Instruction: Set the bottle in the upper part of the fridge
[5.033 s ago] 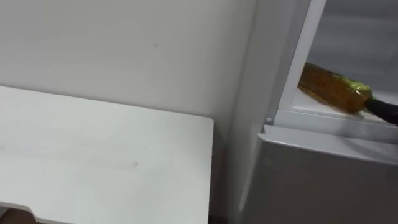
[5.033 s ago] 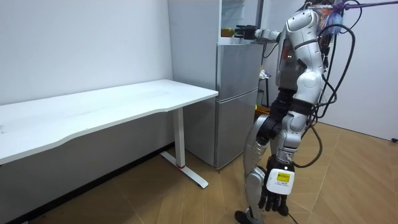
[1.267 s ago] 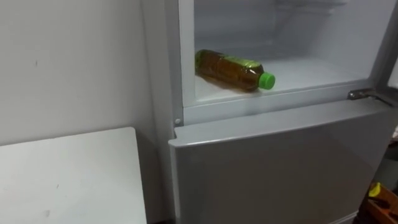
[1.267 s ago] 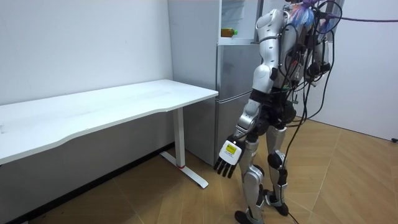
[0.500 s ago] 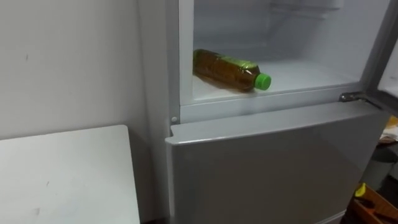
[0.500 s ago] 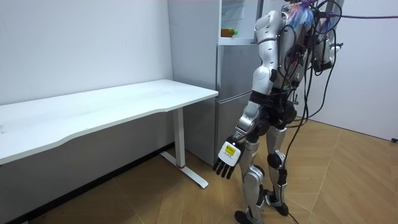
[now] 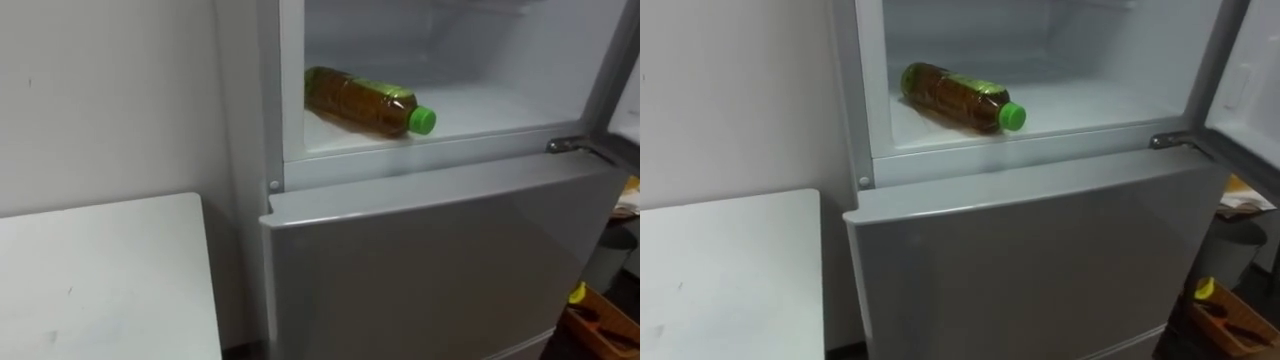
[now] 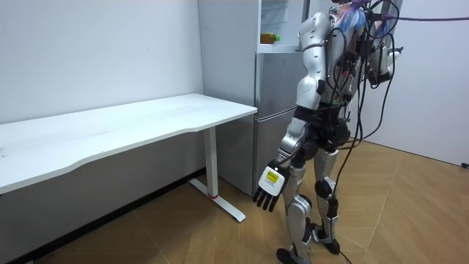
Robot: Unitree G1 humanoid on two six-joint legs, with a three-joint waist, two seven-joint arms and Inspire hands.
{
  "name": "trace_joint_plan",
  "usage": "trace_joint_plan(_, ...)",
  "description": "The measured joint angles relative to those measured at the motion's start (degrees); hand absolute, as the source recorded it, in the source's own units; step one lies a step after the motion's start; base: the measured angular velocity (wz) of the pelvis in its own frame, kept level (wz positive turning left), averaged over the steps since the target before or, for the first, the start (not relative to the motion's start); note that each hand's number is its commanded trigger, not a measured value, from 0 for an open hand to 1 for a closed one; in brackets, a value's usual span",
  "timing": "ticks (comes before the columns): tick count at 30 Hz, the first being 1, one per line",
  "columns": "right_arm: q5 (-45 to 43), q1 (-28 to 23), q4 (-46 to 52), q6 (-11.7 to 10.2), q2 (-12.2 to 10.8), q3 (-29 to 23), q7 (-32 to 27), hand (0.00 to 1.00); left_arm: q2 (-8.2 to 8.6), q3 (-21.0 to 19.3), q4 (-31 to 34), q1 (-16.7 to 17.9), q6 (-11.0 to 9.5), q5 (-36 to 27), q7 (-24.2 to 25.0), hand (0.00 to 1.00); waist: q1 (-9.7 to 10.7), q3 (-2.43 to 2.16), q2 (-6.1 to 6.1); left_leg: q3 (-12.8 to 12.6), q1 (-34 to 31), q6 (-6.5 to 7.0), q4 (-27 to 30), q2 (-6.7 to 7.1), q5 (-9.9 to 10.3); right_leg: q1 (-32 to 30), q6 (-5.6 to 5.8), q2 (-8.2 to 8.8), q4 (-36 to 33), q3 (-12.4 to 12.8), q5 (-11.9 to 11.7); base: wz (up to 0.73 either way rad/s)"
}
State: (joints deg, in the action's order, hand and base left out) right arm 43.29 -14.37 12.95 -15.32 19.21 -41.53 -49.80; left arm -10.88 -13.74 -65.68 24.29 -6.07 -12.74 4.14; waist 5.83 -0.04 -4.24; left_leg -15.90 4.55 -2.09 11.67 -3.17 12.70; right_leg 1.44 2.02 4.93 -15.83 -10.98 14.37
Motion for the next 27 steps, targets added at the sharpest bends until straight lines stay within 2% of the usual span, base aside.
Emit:
trace_joint_plan(5,-0.8,-0.2,1.1,0.0,0.0,1.2,0.9,0.0,0.11,0.6,0.4,-0.2,1.4,0.0,0.0,0.0,-0.1,0.07,0.08,0.2,0.2,0.0,0.1,-0.01,0.0,0.4,0.0,0.01,0.2,-0.2,0.0,0.02)
trace_joint_plan(7,-0.9,-0.2,1.3,0.0,0.0,1.9,0.9,0.0,0.08,0.6,0.5,-0.2,1.9,0.8,0.0,0.0,0.0,0.29,0.6,0.2,0.2,0.0,0.1,-0.03,0.0,0.4,0.0,-0.01,0.3,-0.2,0.0,0.0)
trace_joint_plan(11,-1.4,0.2,1.8,0.4,0.0,2.2,1.3,0.0,0.09,0.6,1.3,-0.3,2.1,2.1,0.0,0.0,-0.2,0.19,1.09,0.2,-0.3,0.0,0.0,-0.04,0.0,-0.2,-0.02,-0.04,0.2,-0.1,0.0,0.0)
trace_joint_plan(16,-8.9,3.2,4.0,0.5,0.0,2.3,2.5,0.0,0.03,0.5,0.8,-1.0,2.2,2.3,0.6,0.0,-0.3,0.0,2.37,0.2,-0.5,-0.01,0.0,-0.03,0.0,-0.4,-0.06,-0.04,0.1,-0.2,-0.1,0.0)
trace_joint_plan(20,-11.0,4.9,4.3,1.1,0.2,2.3,3.1,0.0,0.03,0.5,-0.6,-1.4,2.3,2.4,1.7,0.0,-0.6,0.0,2.33,0.2,-0.4,-0.02,0.0,-0.03,0.0,-0.3,-0.06,-0.04,0.1,-0.2,-0.1,0.0)
trace_joint_plan(27,-12.3,5.4,4.4,1.2,0.3,2.3,5.6,0.0,0.02,0.5,-1.0,-1.5,2.4,3.5,2.8,0.0,-0.9,0.07,1.48,0.2,-0.4,-0.02,0.0,-0.03,0.0,-0.3,-0.06,-0.01,0.3,-0.2,-0.1,0.0)
